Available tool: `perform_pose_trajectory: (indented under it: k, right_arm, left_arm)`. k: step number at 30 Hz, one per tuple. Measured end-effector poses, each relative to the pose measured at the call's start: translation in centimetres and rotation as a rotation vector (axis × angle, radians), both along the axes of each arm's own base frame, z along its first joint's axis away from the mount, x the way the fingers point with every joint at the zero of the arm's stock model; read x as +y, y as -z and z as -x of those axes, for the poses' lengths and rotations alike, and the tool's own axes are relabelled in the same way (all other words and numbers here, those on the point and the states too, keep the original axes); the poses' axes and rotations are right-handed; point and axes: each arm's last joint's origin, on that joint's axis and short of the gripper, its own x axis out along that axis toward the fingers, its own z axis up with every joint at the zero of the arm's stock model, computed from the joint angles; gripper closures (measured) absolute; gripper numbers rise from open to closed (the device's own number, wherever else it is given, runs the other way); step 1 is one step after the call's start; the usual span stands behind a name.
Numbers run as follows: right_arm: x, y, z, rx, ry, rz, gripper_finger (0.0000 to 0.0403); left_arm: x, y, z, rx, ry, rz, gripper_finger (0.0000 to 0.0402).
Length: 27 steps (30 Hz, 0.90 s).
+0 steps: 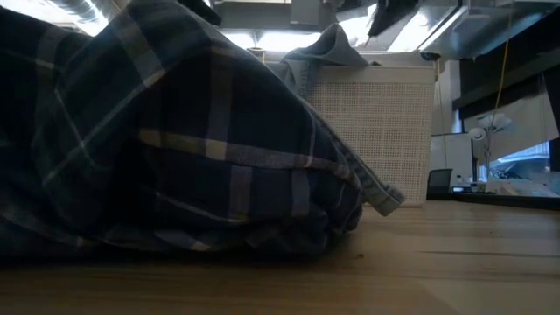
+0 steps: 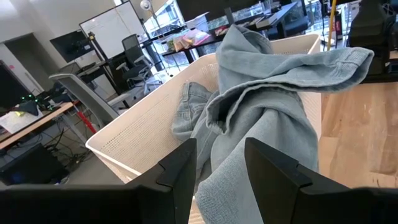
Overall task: Sort clothes
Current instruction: Put the blue pants into the white laundry bin
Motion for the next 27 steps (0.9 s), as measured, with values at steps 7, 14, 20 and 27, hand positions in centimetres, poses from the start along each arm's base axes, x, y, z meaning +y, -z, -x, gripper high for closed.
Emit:
perform_pose_trajectory:
  k: [7, 14, 20, 27]
  right_arm:
    - [6.1, 0.5, -2.2, -0.02, -0.246, -0.006, 0.0182]
    - [12.1, 4.4, -4.7, -0.118, -0.425, -0.036, 0.0182]
    - [16.6, 10.1, -6.0, -0.198, -0.496, -0.114, 0.0182]
    - [20.0, 17.0, -7.7, -0.24, -0.5, -0.208, 0.0182]
  left_arm:
    - [0.0, 0.0, 0.0, -0.002, 0.0, 0.002, 0.027]
    - [0.0, 0.0, 0.0, -0.007, -0.001, 0.008, 0.027]
    - [0.0, 0.0, 0.0, -0.007, -0.001, 0.008, 0.027]
    - [0.0, 0.0, 0.0, -0.012, -0.001, 0.01, 0.027]
